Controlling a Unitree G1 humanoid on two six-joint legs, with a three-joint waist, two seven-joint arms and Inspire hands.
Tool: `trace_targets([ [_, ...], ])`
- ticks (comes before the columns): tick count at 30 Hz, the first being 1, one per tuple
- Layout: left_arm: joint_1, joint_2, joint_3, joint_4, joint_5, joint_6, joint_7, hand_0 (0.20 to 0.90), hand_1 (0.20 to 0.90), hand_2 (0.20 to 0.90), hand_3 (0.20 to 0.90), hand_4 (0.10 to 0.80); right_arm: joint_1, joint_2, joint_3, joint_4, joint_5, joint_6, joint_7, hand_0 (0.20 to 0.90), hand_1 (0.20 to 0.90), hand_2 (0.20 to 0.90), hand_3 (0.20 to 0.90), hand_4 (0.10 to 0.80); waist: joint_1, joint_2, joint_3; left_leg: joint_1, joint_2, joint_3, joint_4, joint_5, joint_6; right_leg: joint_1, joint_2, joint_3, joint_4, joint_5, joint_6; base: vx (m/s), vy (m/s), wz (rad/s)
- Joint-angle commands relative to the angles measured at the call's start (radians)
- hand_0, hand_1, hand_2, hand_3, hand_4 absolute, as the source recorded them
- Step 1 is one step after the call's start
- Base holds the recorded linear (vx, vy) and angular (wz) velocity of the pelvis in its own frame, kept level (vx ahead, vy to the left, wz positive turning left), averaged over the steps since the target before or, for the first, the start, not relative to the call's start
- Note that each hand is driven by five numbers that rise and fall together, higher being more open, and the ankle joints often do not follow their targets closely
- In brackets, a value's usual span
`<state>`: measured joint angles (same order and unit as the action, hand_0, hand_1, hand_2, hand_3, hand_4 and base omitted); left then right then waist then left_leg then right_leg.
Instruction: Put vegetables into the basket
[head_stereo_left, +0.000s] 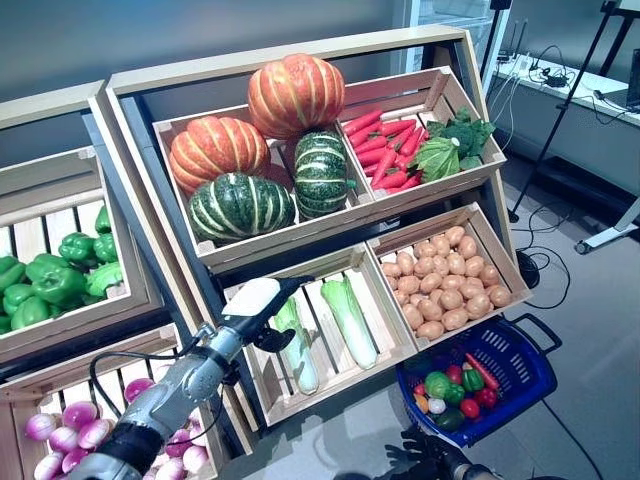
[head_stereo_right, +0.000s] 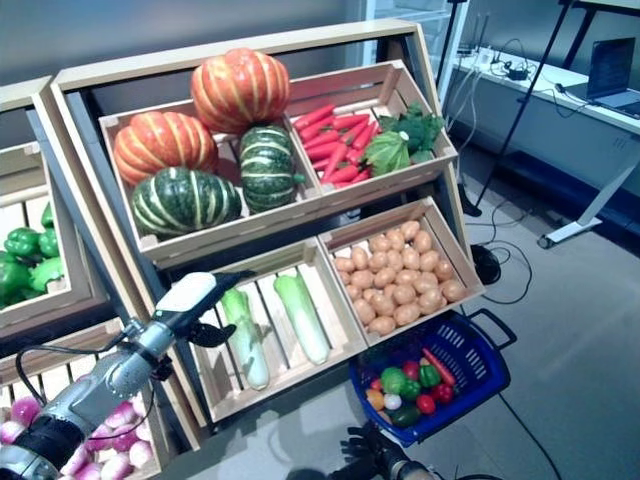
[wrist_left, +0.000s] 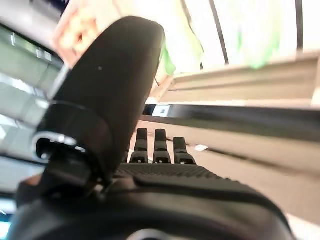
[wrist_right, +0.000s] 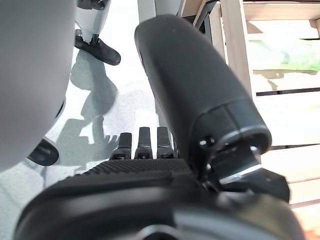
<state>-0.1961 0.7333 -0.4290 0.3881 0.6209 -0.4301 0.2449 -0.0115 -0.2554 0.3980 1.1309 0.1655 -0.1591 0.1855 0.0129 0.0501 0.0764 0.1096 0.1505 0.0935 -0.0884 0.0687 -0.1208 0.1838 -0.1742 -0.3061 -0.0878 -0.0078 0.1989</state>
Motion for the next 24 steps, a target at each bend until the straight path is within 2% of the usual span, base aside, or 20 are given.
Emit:
trace_targets([
  [1,-0.183,0.058,0.008,0.058,0.015,-0.014,0.149,0.9,0.9,0.9,0.9,0.8,0.012,-0.024,0.013,-0.031,0.034,-0.051,0.036,0.9,0.9,0.9,0.9,0.8,-0.035,-0.02,0.025,0.001,-0.033,0.075,0.046,-0.058,0.039,-0.068,0.019,0.047,0.12,-0.024,-0.084,0.023,0.095,-0.01],
  [2,-0.184,0.043,0.007,0.086,-0.011,-0.008,0.144,0.9,0.9,0.9,0.9,0.8,0.013,-0.03,0.006,-0.025,0.033,-0.056,0.042,0.9,0.9,0.9,0.9,0.8,-0.037,-0.018,0.03,-0.003,-0.036,0.077,0.058,-0.062,0.039,-0.07,0.017,0.046,0.133,-0.032,-0.086,0.004,0.104,-0.01],
  [5,-0.205,0.018,-0.006,0.138,0.04,0.005,0.195,0.9,0.9,0.9,0.9,0.8,-0.001,-0.043,0.001,-0.023,0.05,-0.066,0.044,0.9,0.9,0.9,0.9,0.8,-0.044,-0.011,0.052,-0.034,-0.032,0.084,0.116,-0.071,0.038,-0.104,0.01,0.047,0.197,-0.055,-0.095,-0.078,0.09,-0.01],
  [8,-0.289,0.02,-0.047,0.228,0.108,0.005,0.316,0.9,0.9,0.9,0.9,0.8,-0.067,-0.084,0.012,-0.054,0.092,-0.058,0.054,0.9,0.9,0.9,0.9,0.8,-0.054,-0.006,0.113,-0.123,-0.017,0.09,0.239,-0.093,0.03,-0.199,-0.004,0.068,0.313,-0.086,-0.113,-0.188,0.104,-0.06],
  [12,-0.395,0.052,-0.119,0.309,0.144,0.0,0.43,0.9,0.9,0.9,0.9,0.8,-0.15,-0.124,0.044,-0.073,0.125,-0.081,0.066,0.9,0.9,0.9,0.9,0.8,-0.064,-0.01,0.184,-0.235,0.01,0.105,0.379,-0.119,0.021,-0.307,-0.021,0.096,0.437,-0.115,-0.127,-0.224,0.066,0.01],
  [17,-0.524,0.112,-0.216,0.382,0.15,0.057,0.429,0.9,0.9,0.9,0.9,0.8,-0.251,-0.171,0.071,-0.131,0.189,-0.091,0.062,0.9,0.9,0.9,0.9,0.8,-0.079,-0.018,0.248,-0.368,0.043,0.108,0.537,-0.164,0.019,-0.44,-0.046,0.122,0.604,-0.162,-0.139,-0.182,0.057,-0.09],
  [24,-0.656,0.174,-0.286,0.445,0.146,0.135,0.478,0.9,0.9,0.9,0.9,0.8,-0.348,-0.243,0.075,-0.193,0.248,-0.056,0.085,0.9,0.9,0.9,0.9,0.8,-0.094,-0.028,0.298,-0.54,0.075,0.092,0.726,-0.239,0.025,-0.626,-0.106,0.169,0.824,-0.224,-0.133,-0.116,0.044,0.02],
])
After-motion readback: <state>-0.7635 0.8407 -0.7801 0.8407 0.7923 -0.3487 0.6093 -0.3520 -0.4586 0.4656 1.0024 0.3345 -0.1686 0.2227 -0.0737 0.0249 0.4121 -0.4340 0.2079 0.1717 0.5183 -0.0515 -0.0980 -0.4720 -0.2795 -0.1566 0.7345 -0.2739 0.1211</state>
